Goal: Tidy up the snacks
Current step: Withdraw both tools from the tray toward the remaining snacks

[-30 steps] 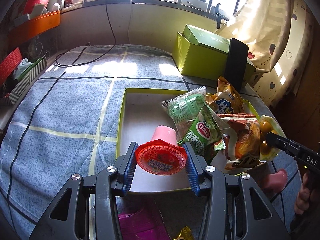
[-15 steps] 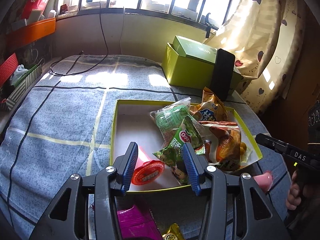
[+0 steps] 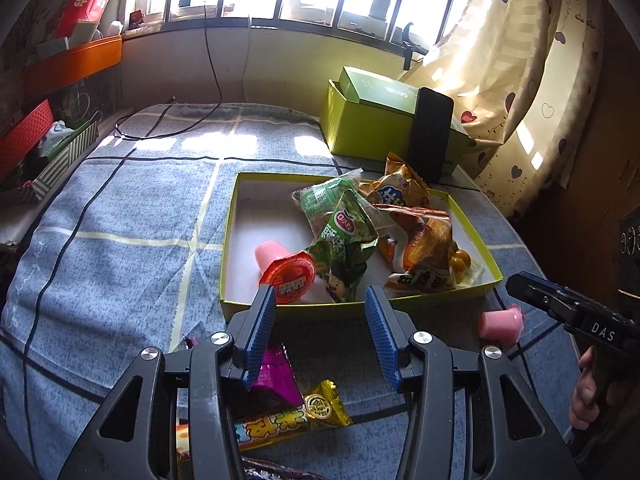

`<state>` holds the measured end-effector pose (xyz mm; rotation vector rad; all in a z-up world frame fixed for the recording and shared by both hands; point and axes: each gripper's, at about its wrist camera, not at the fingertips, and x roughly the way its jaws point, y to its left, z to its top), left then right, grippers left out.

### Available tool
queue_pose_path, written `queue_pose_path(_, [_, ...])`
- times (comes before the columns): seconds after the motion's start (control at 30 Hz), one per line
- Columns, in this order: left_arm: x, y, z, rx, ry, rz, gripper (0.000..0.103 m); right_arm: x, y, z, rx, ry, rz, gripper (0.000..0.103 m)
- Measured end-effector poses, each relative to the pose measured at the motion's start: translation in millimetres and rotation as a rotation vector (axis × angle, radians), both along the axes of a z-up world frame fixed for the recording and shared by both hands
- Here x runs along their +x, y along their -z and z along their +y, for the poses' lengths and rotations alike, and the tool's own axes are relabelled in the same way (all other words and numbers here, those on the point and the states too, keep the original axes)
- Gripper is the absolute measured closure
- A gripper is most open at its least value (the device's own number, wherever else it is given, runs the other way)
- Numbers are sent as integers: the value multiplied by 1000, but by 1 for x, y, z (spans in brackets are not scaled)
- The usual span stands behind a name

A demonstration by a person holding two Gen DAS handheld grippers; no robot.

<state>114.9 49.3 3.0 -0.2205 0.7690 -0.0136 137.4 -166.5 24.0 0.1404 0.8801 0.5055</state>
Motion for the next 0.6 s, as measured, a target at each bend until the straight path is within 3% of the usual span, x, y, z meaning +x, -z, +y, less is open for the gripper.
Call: queue_pose_path(0.6, [-42,2,-21,7,28,13,55,-40,-1,3,-9,-56,-5,52])
